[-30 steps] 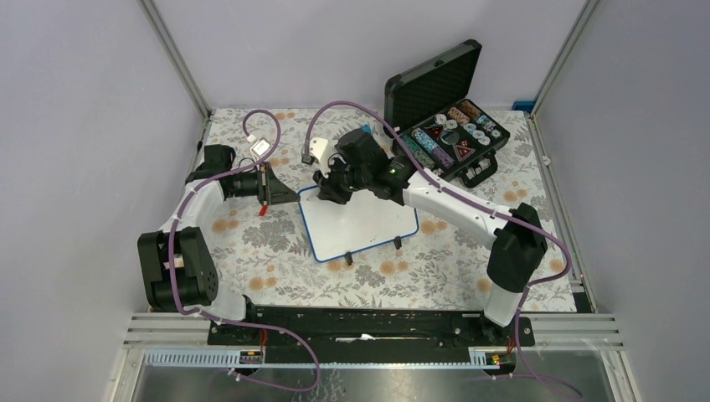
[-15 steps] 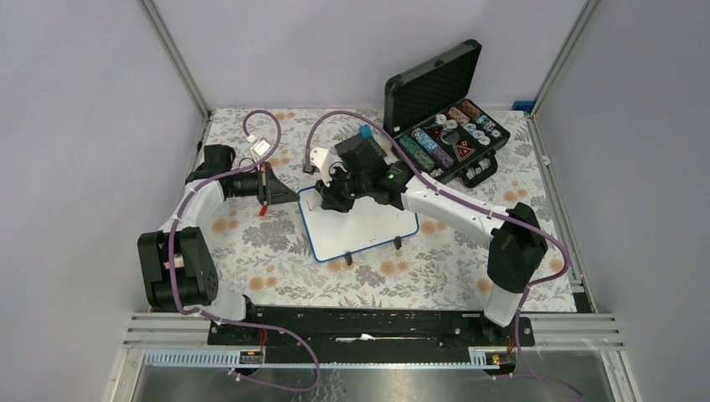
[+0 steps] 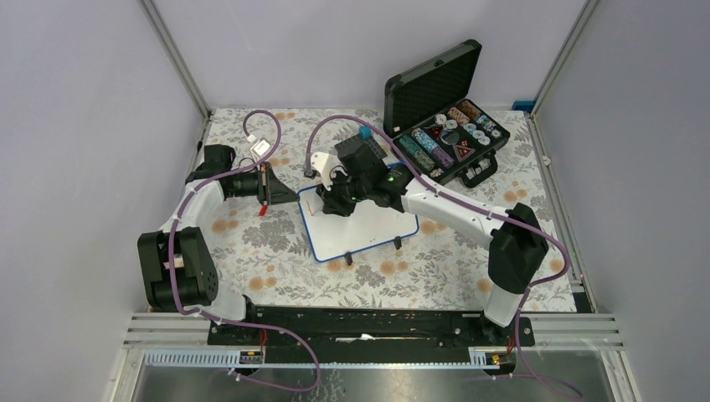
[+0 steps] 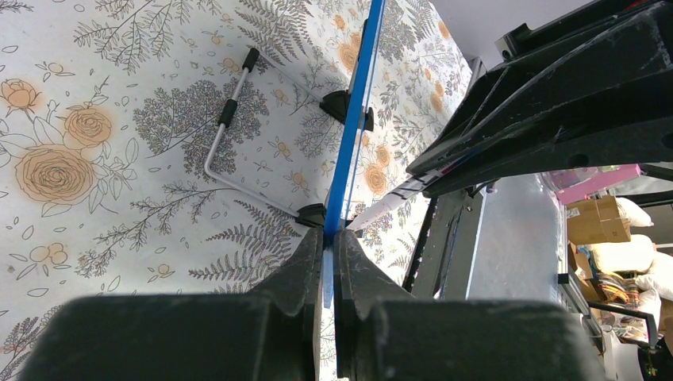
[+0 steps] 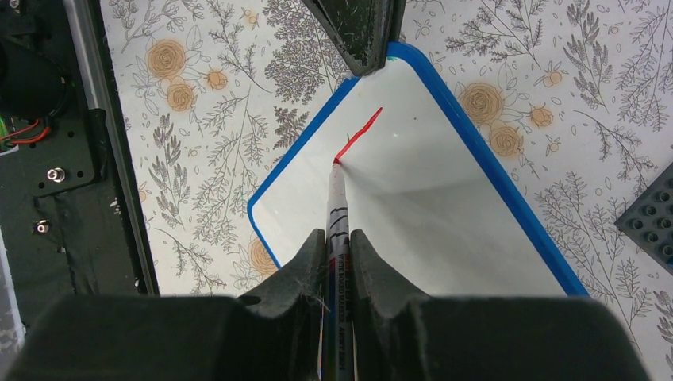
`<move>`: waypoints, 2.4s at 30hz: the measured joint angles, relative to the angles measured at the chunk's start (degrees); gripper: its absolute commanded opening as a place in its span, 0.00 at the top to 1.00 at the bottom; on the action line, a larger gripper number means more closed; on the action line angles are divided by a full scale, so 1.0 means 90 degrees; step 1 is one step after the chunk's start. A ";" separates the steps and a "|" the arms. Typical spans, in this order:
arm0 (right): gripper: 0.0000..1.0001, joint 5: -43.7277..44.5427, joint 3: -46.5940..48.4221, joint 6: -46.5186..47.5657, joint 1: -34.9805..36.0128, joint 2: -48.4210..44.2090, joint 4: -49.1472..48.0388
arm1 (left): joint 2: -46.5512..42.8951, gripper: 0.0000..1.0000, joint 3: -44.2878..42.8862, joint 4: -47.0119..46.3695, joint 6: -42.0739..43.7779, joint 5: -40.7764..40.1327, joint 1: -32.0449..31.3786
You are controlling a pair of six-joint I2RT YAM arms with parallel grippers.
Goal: Write a sentence on the whiteboard
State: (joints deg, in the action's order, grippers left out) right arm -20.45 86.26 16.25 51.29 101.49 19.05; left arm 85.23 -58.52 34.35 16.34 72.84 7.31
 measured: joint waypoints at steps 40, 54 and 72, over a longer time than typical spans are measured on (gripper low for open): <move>1.00 0.0376 -0.0289 -0.0075 -0.0107 -0.0695 0.0143 | -0.0085 1.00 0.0000 0.0002 0.0000 0.0000 -0.0019; 1.00 0.0559 -0.0287 -0.0124 -0.0211 -0.0612 0.0136 | -0.0085 1.00 0.0000 0.0002 0.0002 0.0000 -0.0019; 1.00 0.0495 -0.0197 -0.0238 -0.0211 -0.0430 0.0138 | -0.0085 1.00 0.0000 0.0002 0.0041 -0.0070 -0.0019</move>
State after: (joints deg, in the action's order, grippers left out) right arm -15.99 84.49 14.11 49.39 97.62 20.29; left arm 84.47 -58.52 34.37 16.71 72.20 7.14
